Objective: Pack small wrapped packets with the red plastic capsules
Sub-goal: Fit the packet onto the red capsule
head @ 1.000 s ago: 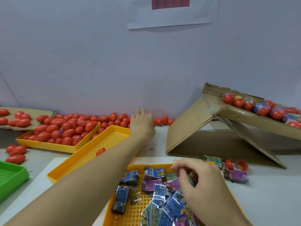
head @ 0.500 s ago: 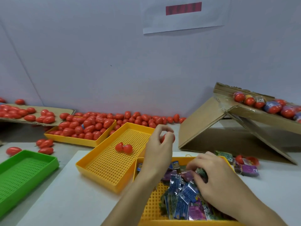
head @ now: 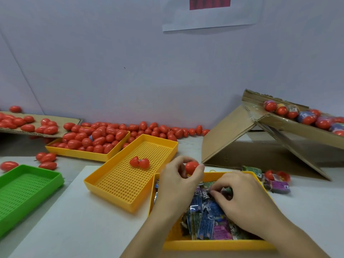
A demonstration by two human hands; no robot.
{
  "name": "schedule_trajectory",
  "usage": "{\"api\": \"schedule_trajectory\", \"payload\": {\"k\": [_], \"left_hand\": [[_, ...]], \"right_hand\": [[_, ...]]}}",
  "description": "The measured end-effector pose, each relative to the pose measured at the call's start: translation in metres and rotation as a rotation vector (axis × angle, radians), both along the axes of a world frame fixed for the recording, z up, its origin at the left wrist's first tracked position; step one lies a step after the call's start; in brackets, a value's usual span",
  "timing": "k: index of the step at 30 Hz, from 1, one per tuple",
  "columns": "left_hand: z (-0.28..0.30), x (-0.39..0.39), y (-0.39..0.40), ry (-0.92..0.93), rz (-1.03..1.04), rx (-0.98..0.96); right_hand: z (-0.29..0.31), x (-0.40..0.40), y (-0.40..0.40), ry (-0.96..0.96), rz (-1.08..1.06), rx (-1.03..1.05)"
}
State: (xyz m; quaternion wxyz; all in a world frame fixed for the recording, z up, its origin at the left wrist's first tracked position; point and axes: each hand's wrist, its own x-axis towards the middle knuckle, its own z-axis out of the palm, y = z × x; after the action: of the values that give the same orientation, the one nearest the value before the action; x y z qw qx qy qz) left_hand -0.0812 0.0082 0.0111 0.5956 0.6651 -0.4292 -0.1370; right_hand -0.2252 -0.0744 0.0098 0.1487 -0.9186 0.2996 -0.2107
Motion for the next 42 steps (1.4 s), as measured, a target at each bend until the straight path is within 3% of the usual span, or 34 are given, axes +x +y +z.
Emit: {"api": "schedule_trajectory", "payload": {"k": [12,17,25,33,42], "left_hand": [[0.001,0.0,0.001,0.066,-0.066,0.062],[0.003,-0.004,0.003,0.03,-0.129,0.075],[0.007,-0.004,0.005,-0.073,-0.176,0.069],[0.003,-0.005,0.007,-0.14,-0.177,0.246],[0.003,-0.004,0.007,-0.243,-0.152,0.311]], "right_hand": [[0.009,-0.004,-0.009,-0.578,-0.146,0.36],[0.012,-0.004,-0.007,-0.633,-0.116,0.513],[0.016,-0.004,-0.006,-0.636,-0.059,0.54],[0.019,-0.01,-0.014,-0.769,-0.221,0.633],[0.018,-0.008,-0.012,-0.776,-0.218,0.74]]}}
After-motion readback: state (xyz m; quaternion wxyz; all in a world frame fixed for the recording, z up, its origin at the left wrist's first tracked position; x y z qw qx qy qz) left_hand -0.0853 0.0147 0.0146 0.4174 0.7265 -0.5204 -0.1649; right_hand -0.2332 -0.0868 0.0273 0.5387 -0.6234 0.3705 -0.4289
